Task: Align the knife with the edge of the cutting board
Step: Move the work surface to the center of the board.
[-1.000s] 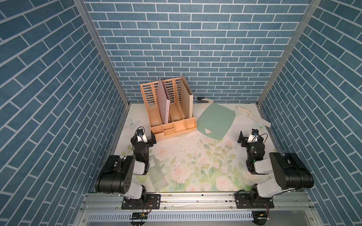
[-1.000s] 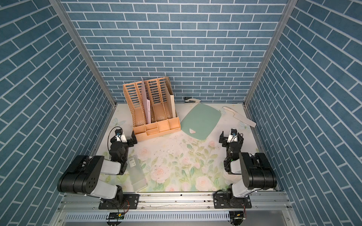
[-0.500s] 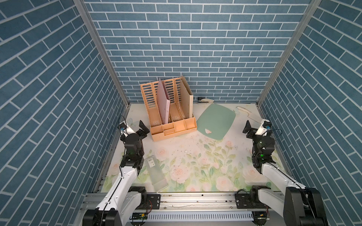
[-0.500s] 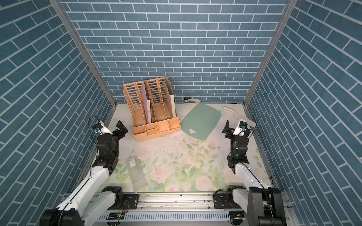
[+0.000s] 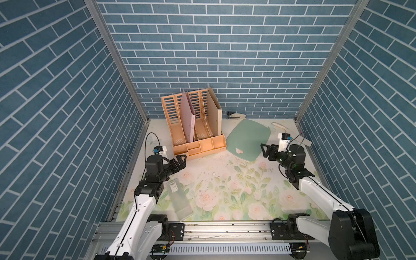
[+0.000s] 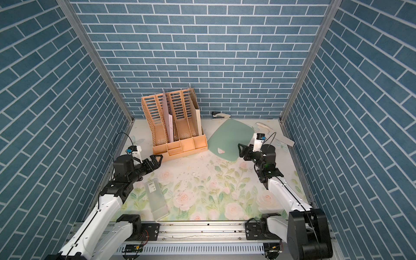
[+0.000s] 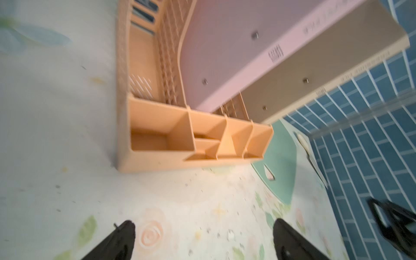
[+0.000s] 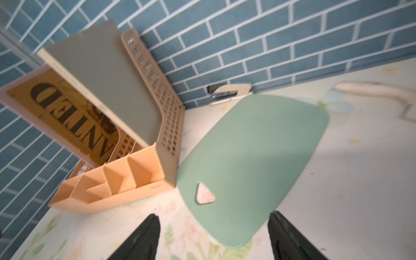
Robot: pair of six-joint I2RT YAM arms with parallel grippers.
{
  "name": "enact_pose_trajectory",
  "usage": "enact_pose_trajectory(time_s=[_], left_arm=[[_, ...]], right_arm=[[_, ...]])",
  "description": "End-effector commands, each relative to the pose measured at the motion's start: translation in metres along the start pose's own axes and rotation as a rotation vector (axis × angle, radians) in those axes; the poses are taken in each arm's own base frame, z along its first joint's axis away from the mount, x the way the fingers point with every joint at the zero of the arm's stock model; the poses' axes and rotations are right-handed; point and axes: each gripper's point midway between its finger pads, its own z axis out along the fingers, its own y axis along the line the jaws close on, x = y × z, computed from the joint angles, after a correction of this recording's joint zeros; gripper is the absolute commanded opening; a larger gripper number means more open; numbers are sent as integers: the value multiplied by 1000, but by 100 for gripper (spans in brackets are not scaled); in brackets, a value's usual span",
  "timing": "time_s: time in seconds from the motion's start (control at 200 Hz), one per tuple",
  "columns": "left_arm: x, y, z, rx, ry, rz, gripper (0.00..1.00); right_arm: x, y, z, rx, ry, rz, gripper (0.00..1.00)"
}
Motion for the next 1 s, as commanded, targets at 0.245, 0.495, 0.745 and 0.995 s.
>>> enact_pose_trajectory(time_s=[0.245, 0.495, 0.745, 0.995], left_arm=[[90, -22, 25, 72, 340, 17, 80], [132, 2, 29, -16, 435, -19, 69], [177, 17, 9, -133, 558, -18, 71], [190, 27, -4, -187, 553, -11, 76]], right_arm=[[95, 65, 76, -173, 393, 38, 61], [116, 45, 114, -46, 453, 59, 63], [122, 28, 149, 35, 501, 27, 62], [150, 9, 167, 96, 592, 22, 61]])
